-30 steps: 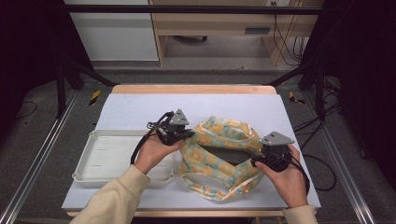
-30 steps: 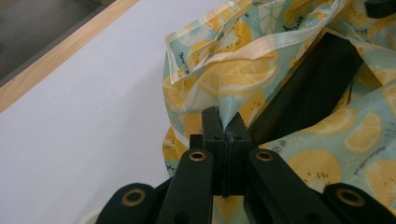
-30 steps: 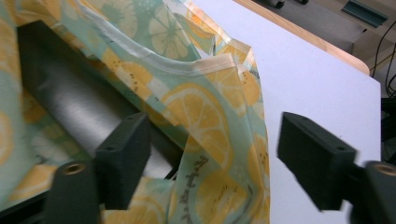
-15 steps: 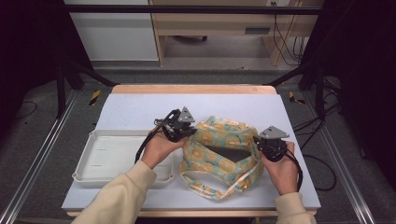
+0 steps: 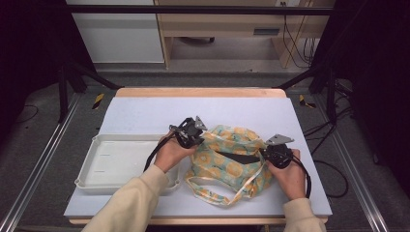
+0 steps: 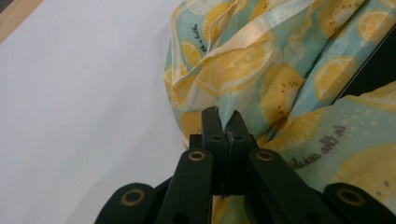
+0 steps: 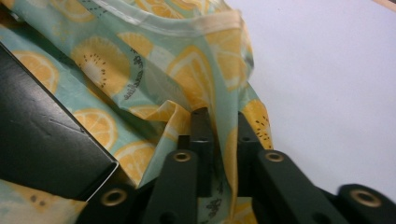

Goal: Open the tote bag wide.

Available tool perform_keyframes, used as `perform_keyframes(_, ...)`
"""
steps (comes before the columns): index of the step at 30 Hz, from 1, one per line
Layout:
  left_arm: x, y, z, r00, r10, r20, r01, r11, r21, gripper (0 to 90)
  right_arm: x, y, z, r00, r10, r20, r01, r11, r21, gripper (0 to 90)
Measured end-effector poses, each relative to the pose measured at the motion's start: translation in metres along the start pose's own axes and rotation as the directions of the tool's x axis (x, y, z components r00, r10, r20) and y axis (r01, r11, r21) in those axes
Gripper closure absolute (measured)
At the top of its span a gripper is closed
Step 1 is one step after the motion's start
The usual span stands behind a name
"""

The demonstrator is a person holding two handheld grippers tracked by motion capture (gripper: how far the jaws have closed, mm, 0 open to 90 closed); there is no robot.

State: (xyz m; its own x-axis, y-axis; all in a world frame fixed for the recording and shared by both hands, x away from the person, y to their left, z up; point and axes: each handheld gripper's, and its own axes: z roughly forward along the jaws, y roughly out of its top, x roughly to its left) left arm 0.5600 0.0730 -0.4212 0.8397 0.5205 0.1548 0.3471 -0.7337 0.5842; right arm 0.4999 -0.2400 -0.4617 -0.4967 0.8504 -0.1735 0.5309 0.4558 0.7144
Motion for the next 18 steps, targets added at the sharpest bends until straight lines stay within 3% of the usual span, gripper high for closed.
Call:
perform_keyframes(5,0.001,-0.002,-0.001,1.0000,-0.003,0.007,0.003,1.0000,0.007,90.0,-0.002,0.002,-0.015,0.9989,0.041,0.024,-0.040,0.998,-0.044,58.9)
perform_keyframes(7,0.001,-0.002,-0.002,0.9999,-0.005,0.010,0.005,1.0000,0.001,90.0,-0.002,0.002,-0.023,0.9978,0.061,0.027,-0.059,0.996,-0.065,54.8)
perform_keyframes(12,0.001,-0.002,-0.004,0.9999,-0.009,0.008,0.009,0.9999,-0.005,90.0,0.002,0.007,-0.043,0.9977,0.058,0.035,-0.054,0.993,-0.104,44.1)
perform_keyframes(14,0.001,-0.002,-0.004,0.9999,-0.006,0.010,0.006,1.0000,-0.004,90.0,0.003,0.008,-0.047,0.9977,0.059,0.032,-0.055,0.992,-0.111,43.3)
perform_keyframes(15,0.000,-0.002,-0.005,0.9999,-0.005,0.012,0.005,1.0000,-0.007,90.0,0.005,0.011,-0.053,0.9987,0.042,0.029,-0.037,0.989,-0.145,44.0)
perform_keyframes(18,0.000,-0.002,-0.005,0.9999,0.003,0.012,-0.003,1.0000,0.000,90.0,0.007,0.012,-0.055,0.9992,0.016,0.037,-0.010,0.986,-0.165,58.1)
